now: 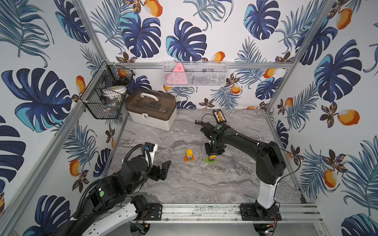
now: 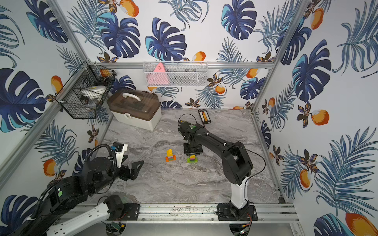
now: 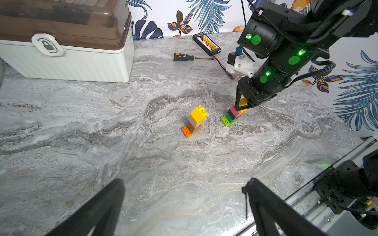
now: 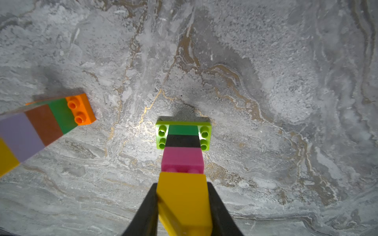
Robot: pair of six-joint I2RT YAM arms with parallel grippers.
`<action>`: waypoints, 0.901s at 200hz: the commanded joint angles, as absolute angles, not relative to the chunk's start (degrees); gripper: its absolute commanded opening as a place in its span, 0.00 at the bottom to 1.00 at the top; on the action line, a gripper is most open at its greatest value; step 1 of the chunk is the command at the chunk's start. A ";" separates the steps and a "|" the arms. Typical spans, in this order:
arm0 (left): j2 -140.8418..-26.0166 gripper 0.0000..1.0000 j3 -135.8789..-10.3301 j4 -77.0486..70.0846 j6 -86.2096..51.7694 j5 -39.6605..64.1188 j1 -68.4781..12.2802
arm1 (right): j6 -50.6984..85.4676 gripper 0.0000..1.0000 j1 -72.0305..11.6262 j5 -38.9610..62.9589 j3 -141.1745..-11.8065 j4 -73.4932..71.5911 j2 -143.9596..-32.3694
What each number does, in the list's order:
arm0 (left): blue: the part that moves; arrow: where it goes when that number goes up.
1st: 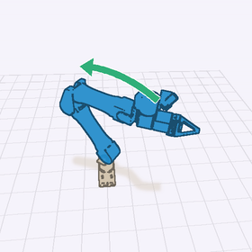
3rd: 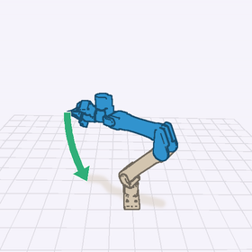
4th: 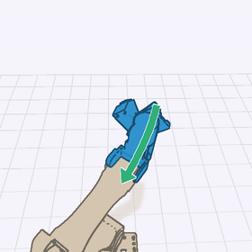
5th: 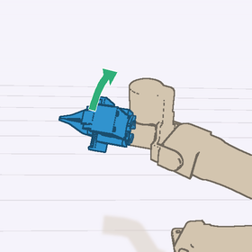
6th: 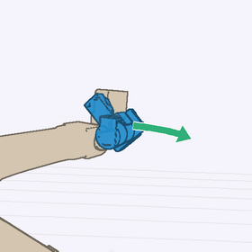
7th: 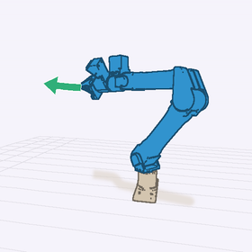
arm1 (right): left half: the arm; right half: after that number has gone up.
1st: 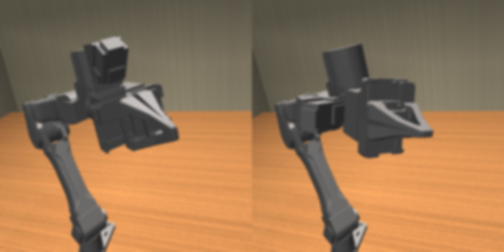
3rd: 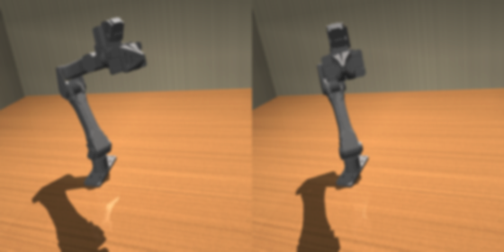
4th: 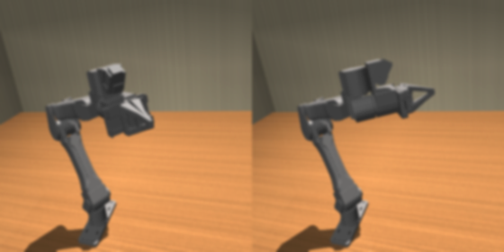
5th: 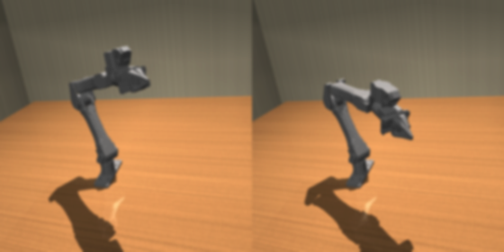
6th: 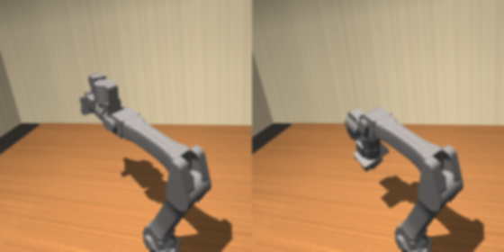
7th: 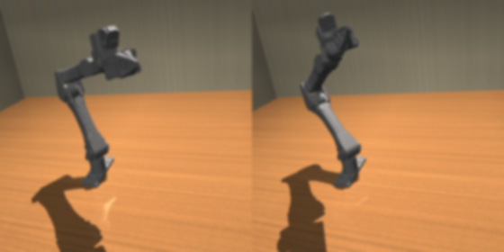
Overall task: Assemble the number 1 with lego
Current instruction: Assemble the lego brick with the lego brick.
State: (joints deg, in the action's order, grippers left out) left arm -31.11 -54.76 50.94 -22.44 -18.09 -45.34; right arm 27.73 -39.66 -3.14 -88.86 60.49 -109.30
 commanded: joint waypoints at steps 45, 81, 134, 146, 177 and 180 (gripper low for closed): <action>-30.97 0.99 -54.77 50.98 -22.57 -19.01 -45.39 | 24.29 0.16 -39.64 -4.23 -88.85 60.06 -110.87; -31.05 0.99 -54.84 50.99 -22.65 -19.03 -45.37 | 24.14 0.16 -39.64 -4.44 -87.99 59.38 -111.18; -30.85 0.99 -54.86 51.00 -22.65 -19.20 -45.35 | 24.55 0.15 -39.76 -3.72 -86.57 57.19 -112.01; -31.00 0.99 -54.84 51.02 -22.65 -19.21 -45.40 | 24.13 0.15 -39.87 -3.84 -86.50 57.09 -112.53; -30.74 0.99 -54.85 51.05 -22.60 -19.30 -45.39 | 23.81 0.14 -40.08 -5.20 -86.23 57.21 -113.63; -30.67 0.99 -54.91 51.08 -22.66 -19.32 -45.36 | 23.86 0.14 -40.06 -5.28 -86.02 57.11 -113.71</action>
State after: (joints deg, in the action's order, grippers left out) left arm -30.89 -54.76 51.00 -22.46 -18.31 -45.34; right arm 24.60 -39.94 -3.81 -87.85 59.48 -110.59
